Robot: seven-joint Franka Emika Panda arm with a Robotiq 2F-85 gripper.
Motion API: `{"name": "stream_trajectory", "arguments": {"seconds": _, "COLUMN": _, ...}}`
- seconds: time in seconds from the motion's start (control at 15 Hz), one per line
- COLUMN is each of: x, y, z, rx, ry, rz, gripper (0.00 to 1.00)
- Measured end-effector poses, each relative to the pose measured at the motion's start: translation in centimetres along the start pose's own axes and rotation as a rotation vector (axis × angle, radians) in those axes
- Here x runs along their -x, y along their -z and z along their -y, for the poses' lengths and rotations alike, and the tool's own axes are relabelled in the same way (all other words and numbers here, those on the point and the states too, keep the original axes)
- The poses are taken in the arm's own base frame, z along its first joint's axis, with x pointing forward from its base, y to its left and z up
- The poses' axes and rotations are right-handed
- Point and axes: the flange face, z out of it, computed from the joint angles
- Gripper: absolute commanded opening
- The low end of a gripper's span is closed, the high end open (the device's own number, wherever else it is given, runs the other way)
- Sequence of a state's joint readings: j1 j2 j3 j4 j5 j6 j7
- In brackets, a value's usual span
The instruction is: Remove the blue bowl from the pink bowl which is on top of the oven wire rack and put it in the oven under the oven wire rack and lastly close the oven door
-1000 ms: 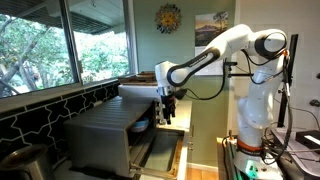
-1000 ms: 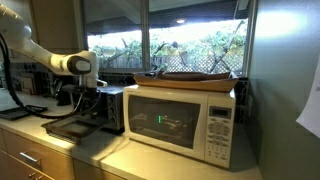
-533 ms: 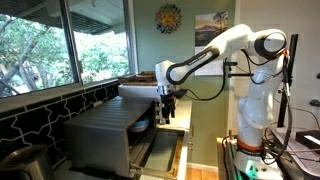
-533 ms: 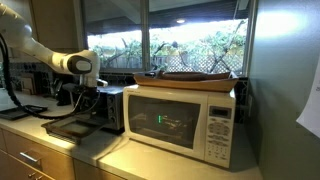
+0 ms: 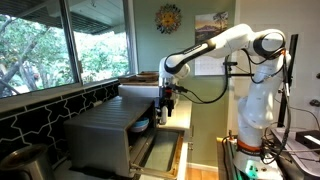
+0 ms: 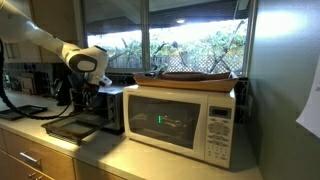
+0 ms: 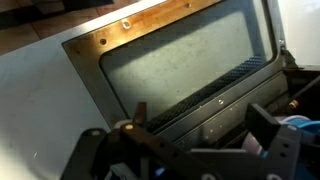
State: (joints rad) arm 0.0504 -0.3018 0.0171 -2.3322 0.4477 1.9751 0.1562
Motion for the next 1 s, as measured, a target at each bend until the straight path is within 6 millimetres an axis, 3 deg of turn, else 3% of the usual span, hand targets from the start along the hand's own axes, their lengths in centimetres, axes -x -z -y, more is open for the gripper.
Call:
{"name": "stream_trajectory", "arguments": {"seconds": 0.2, "x": 0.4, "y": 0.2, "z": -0.4, "rx": -0.099, "ry": -0.113, "rz": 0.006, "gripper": 1.00}}
{"name": "stream_trajectory", "arguments": {"seconds": 0.73, "x": 3.1, "y": -1.9, "z": -1.6, "rx": -0.253, "ry": -0.480, "rz": 0.089, "gripper": 1.00}}
{"name": "stream_trajectory", "arguments": {"seconds": 1.0, "x": 3.4, "y": -2.2, "z": -1.9, "rx": -0.270, "ry": -0.540, "rz": 0.090, "gripper": 1.00}}
